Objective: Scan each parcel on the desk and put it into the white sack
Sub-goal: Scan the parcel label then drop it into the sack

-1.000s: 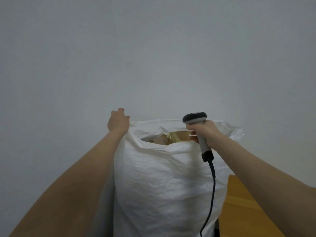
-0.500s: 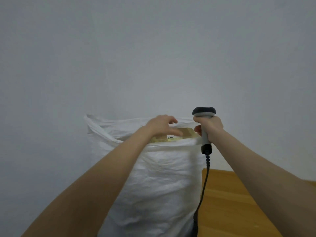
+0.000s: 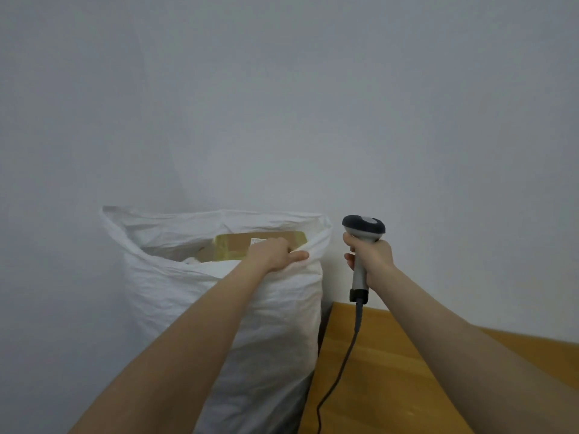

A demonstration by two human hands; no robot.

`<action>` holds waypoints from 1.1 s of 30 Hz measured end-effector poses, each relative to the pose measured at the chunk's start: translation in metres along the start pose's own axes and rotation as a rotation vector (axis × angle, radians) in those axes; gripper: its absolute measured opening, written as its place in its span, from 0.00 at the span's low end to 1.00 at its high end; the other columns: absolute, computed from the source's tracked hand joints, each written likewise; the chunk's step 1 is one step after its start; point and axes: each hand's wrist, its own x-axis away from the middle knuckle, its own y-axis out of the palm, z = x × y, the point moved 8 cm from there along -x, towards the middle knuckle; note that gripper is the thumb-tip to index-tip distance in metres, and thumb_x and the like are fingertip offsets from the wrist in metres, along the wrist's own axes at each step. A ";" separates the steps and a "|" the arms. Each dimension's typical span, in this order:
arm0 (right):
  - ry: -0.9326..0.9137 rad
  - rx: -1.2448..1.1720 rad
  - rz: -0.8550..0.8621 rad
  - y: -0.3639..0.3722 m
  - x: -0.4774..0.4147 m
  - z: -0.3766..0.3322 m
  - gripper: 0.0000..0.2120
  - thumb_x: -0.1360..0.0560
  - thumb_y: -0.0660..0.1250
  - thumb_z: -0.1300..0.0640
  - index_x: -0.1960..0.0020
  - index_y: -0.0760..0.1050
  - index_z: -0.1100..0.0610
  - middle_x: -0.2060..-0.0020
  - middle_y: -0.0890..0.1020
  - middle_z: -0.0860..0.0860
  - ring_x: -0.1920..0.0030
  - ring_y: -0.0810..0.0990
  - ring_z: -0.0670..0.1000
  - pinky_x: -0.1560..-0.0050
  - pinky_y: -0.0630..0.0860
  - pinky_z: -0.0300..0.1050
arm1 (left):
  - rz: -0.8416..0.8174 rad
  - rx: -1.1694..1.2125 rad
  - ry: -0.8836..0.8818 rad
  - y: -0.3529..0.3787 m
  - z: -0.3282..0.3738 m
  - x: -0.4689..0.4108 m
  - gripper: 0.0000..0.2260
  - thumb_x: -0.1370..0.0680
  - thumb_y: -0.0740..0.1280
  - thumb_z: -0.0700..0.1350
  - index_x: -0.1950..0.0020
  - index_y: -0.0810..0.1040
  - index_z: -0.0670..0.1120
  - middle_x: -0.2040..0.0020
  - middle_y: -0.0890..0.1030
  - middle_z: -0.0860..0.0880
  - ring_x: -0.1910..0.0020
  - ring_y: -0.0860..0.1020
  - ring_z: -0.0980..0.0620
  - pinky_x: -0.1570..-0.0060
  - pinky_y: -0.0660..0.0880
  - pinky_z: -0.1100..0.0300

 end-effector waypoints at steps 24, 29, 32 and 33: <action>0.274 -0.167 -0.068 0.006 -0.004 0.046 0.11 0.28 0.74 0.56 0.56 0.72 0.58 0.62 0.81 0.57 0.61 0.81 0.53 0.47 0.80 0.51 | 0.580 -0.178 -0.086 -0.071 -0.025 0.006 0.14 0.20 0.60 0.54 0.54 0.81 0.47 0.54 0.82 0.47 0.52 0.79 0.44 0.62 0.66 0.59; 0.291 -0.196 -0.030 -0.026 -0.002 0.053 0.11 0.27 0.74 0.57 0.53 0.73 0.57 0.64 0.80 0.56 0.66 0.79 0.50 0.57 0.79 0.47 | 0.511 -0.179 -0.088 -0.056 -0.003 -0.008 0.14 0.19 0.58 0.53 0.45 0.78 0.47 0.46 0.80 0.45 0.45 0.77 0.43 0.54 0.68 0.56; 0.296 -0.209 -0.011 -0.043 -0.001 0.058 0.10 0.27 0.73 0.57 0.52 0.73 0.58 0.64 0.79 0.56 0.67 0.78 0.50 0.58 0.79 0.47 | 0.482 -0.163 -0.026 -0.050 0.021 -0.014 0.16 0.19 0.58 0.54 0.35 0.73 0.47 0.38 0.74 0.44 0.38 0.71 0.44 0.45 0.70 0.50; 0.294 -0.214 -0.007 -0.047 0.000 0.058 0.10 0.27 0.73 0.57 0.52 0.73 0.58 0.64 0.79 0.56 0.67 0.78 0.50 0.58 0.79 0.47 | 0.506 -0.159 0.012 -0.050 0.034 -0.015 0.17 0.19 0.59 0.53 0.33 0.71 0.47 0.37 0.72 0.44 0.36 0.69 0.44 0.43 0.69 0.50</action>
